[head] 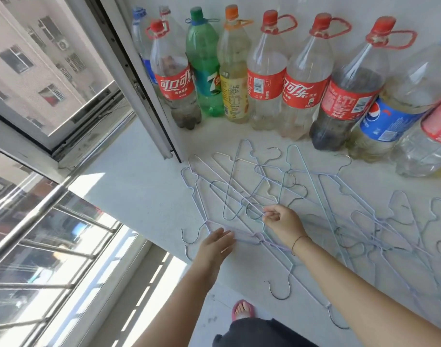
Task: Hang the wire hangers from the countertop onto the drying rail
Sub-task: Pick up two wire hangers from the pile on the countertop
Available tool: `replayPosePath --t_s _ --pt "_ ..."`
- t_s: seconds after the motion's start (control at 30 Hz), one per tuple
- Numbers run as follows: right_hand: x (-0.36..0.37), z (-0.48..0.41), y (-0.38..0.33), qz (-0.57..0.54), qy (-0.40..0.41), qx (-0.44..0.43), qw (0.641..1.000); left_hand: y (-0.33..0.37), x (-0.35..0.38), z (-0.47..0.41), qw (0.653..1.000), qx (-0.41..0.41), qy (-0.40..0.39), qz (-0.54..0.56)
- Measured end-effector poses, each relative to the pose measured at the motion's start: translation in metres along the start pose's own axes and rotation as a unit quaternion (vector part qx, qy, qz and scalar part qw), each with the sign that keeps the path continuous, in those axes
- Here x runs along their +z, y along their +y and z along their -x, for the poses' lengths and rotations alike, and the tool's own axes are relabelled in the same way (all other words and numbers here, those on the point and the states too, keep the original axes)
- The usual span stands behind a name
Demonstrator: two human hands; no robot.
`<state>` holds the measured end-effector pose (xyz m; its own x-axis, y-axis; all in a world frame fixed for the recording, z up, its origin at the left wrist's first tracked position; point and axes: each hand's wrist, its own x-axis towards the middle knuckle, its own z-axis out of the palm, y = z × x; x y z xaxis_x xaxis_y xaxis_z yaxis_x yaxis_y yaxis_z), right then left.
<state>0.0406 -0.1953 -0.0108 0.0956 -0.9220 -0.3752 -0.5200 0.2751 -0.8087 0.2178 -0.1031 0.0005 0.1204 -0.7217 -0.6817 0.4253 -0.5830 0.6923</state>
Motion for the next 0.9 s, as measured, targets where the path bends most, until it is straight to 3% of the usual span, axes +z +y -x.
replayPosePath --t_s 0.23,0.4,0.7,0.9 --pt "-0.008 0.001 0.0 -0.032 -0.038 -0.004 0.999 0.004 0.011 -0.002 0.994 -0.027 0.03 0.101" --pt "-0.023 0.003 0.003 -0.076 -0.039 -0.001 0.996 0.013 0.015 0.008 0.994 0.018 -0.022 0.105" --pt "-0.07 -0.023 0.009 -0.168 0.112 0.028 0.979 0.041 0.04 0.0 0.984 0.041 -0.073 0.158" --pt "-0.119 -0.043 0.022 -0.158 0.169 0.055 0.971 0.056 0.047 -0.002 0.983 0.072 -0.09 0.142"
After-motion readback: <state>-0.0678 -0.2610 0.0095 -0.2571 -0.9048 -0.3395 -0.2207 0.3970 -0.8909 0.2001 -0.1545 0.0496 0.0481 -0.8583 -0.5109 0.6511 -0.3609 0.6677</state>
